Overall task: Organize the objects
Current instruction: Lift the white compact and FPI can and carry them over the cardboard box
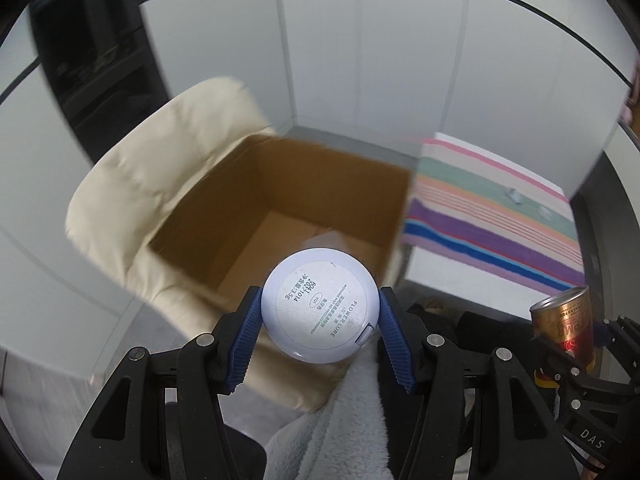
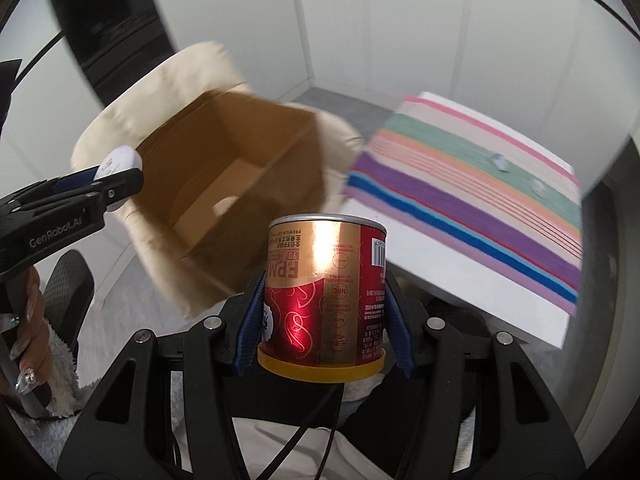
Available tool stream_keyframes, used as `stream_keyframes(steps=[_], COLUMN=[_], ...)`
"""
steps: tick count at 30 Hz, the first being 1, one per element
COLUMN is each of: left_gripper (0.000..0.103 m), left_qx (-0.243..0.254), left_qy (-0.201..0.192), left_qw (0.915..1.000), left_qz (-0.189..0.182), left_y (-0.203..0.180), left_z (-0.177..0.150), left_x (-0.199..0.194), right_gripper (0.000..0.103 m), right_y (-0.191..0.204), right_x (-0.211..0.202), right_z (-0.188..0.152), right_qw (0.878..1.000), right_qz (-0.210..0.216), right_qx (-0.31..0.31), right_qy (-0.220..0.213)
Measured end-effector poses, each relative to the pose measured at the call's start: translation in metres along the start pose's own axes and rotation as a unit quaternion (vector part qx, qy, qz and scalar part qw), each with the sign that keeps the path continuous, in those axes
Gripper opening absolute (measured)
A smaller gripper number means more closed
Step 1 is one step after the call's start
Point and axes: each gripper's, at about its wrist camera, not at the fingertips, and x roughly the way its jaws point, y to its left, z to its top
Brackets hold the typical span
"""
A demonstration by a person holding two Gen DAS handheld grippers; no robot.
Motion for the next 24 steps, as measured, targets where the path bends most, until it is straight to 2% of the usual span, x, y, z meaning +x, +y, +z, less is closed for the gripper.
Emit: stream_keyframes(steps=[8,12,18,24], left_gripper=[0.058,0.058,0.058,0.058], left_qx=[-0.056,-0.061,-0.052,-0.036], left_qy=[0.018,0.016,0.007,-0.002], left_qw=[0.998,0.9975,0.9974,0.9966], left_qz=[0.023,0.031,0.05,0.075], left_y=[0.048,0.05,0.056,0.066], left_z=[-0.025,-0.022,-0.004,0.02], left_x=[0.002,0.005,0.015,0.041], right_gripper=[0.057,0.057,0.057,0.057], right_y=[0.059,0.076,0.088,0.09], right_x=[0.023,0.027,0.033,0.054], right_z=[0.008,0.009,0.022,0.052], right_qw=[0.995,0.992,0.991,0.991], right_qz=[0.055,0.066,0.051,0.044], right_qx=[-0.074,-0.1,-0.122,-0.126], right_qy=[0.027,0.033,0.021,0.021])
